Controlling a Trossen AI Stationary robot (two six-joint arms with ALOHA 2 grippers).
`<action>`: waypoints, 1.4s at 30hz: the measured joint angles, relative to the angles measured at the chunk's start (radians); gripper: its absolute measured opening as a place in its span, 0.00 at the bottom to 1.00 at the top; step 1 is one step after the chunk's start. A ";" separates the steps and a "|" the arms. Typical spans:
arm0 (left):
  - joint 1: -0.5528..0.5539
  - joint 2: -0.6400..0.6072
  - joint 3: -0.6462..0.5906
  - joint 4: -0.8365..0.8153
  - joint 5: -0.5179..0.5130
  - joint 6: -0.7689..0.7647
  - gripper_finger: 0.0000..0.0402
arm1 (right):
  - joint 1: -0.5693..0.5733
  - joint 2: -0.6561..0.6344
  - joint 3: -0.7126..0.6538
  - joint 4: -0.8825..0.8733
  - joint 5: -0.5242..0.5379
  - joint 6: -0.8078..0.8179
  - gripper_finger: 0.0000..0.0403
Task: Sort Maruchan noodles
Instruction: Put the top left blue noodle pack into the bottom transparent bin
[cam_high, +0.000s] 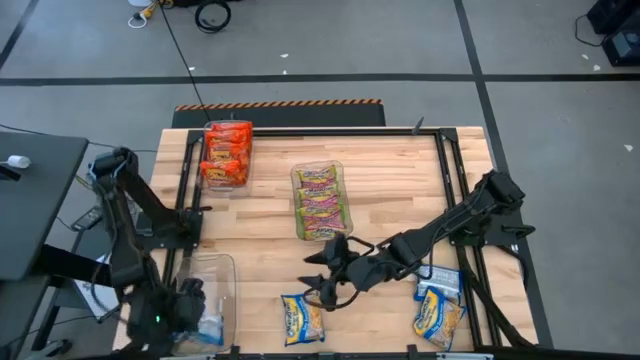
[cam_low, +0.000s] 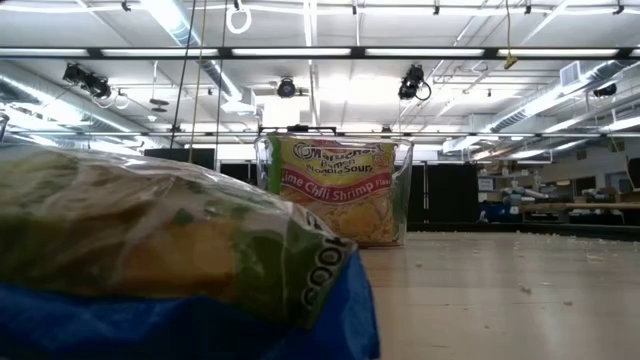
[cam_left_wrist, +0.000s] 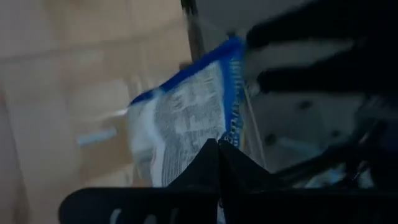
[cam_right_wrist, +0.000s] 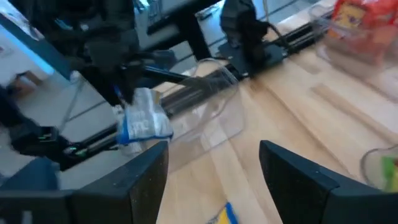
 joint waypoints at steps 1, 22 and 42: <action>0.006 -0.032 -0.022 0.021 -0.017 -0.017 0.00 | 0.000 0.012 0.010 0.003 0.012 -0.011 0.64; 0.031 -0.190 -0.456 0.604 -0.104 -0.089 0.00 | 0.000 0.352 0.535 -0.218 0.011 -0.134 0.63; 0.012 -0.101 -0.476 0.679 0.059 -0.169 0.14 | -0.033 0.352 0.535 -0.262 0.043 -0.123 0.64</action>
